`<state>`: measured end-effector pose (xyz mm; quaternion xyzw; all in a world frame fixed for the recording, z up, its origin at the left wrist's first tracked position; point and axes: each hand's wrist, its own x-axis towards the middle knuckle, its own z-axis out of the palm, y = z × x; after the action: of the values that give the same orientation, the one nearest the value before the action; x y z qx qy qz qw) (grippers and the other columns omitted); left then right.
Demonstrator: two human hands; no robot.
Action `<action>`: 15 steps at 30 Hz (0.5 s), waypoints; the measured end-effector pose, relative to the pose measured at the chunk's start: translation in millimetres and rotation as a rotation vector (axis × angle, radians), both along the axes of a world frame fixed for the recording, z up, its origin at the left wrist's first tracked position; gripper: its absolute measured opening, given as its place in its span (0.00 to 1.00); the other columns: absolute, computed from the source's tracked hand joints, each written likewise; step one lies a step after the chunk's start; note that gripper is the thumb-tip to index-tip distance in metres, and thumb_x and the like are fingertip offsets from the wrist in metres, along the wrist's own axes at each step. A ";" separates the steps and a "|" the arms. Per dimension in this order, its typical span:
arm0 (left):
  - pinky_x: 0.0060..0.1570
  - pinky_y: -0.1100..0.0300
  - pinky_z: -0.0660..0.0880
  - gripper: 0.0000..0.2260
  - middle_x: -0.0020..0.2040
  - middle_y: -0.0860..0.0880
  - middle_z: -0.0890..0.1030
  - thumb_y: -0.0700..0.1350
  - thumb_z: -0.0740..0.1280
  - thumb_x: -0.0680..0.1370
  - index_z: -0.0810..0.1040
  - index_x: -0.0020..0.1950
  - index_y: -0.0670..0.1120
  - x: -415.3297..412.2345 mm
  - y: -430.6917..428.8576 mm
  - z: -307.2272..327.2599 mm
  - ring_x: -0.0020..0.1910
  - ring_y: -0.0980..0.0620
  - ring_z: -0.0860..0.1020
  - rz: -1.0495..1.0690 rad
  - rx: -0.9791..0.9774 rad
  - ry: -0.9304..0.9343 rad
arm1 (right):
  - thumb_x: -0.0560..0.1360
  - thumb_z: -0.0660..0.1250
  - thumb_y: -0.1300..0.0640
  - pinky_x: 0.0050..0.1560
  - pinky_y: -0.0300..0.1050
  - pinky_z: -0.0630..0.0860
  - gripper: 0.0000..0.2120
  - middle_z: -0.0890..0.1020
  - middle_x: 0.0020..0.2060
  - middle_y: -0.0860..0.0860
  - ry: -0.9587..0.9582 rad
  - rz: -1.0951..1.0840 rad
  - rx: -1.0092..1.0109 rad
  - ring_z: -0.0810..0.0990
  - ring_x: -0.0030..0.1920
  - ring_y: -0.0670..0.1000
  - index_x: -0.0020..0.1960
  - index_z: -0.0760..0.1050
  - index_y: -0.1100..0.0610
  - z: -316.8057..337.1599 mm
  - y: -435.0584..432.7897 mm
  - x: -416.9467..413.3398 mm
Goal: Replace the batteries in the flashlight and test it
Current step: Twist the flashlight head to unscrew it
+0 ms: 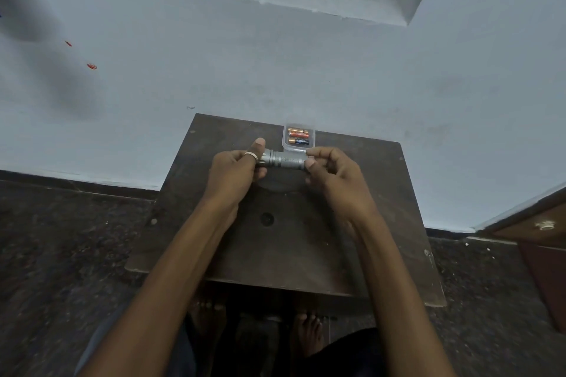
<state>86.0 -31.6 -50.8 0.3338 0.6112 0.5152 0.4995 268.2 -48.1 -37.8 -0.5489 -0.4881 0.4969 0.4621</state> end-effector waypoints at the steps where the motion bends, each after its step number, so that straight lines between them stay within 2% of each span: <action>1: 0.43 0.64 0.81 0.16 0.33 0.56 0.85 0.58 0.71 0.75 0.85 0.41 0.46 -1.1 -0.3 -0.5 0.34 0.60 0.83 -0.003 -0.009 0.011 | 0.79 0.68 0.63 0.45 0.40 0.80 0.07 0.84 0.42 0.49 0.038 0.012 -0.023 0.81 0.42 0.44 0.54 0.80 0.53 -0.1 0.6 1.6; 3: 0.45 0.62 0.81 0.15 0.34 0.54 0.85 0.58 0.71 0.75 0.86 0.42 0.46 -0.9 -0.7 -1.1 0.36 0.58 0.83 -0.004 -0.024 0.019 | 0.78 0.70 0.63 0.47 0.41 0.81 0.07 0.85 0.41 0.49 0.053 0.006 -0.055 0.82 0.43 0.46 0.54 0.80 0.54 0.4 2.0 3.6; 5: 0.46 0.61 0.81 0.15 0.33 0.55 0.85 0.57 0.71 0.76 0.85 0.41 0.46 0.8 -0.9 -1.2 0.35 0.59 0.82 -0.007 -0.021 0.016 | 0.79 0.70 0.57 0.47 0.41 0.81 0.04 0.86 0.39 0.48 0.020 -0.026 -0.079 0.83 0.42 0.46 0.52 0.81 0.56 1.0 3.2 2.8; 8: 0.47 0.61 0.81 0.15 0.32 0.57 0.84 0.57 0.71 0.76 0.85 0.41 0.45 2.9 -0.6 -1.3 0.34 0.60 0.82 -0.013 -0.004 0.007 | 0.81 0.67 0.49 0.41 0.42 0.82 0.16 0.85 0.36 0.54 -0.105 -0.085 -0.115 0.83 0.34 0.46 0.46 0.82 0.61 2.7 5.4 -0.5; 11: 0.50 0.56 0.82 0.14 0.32 0.56 0.84 0.57 0.72 0.76 0.85 0.41 0.46 4.0 0.7 -1.4 0.35 0.60 0.83 -0.011 -0.014 0.011 | 0.81 0.66 0.51 0.36 0.38 0.79 0.18 0.83 0.34 0.55 -0.092 -0.083 -0.126 0.80 0.29 0.44 0.47 0.81 0.67 7.3 5.4 -0.6; 15: 0.53 0.54 0.82 0.15 0.31 0.57 0.84 0.56 0.71 0.76 0.85 0.41 0.45 3.9 1.3 -2.3 0.34 0.60 0.83 -0.002 -0.025 0.011 | 0.80 0.68 0.62 0.41 0.35 0.80 0.07 0.82 0.39 0.53 0.085 -0.003 -0.153 0.81 0.39 0.45 0.53 0.81 0.65 13.9 4.3 6.2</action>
<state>89.9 -30.4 -53.1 0.3311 0.6201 0.5050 0.5008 274.5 -43.8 -23.9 -0.5619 -0.4276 0.5550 0.4398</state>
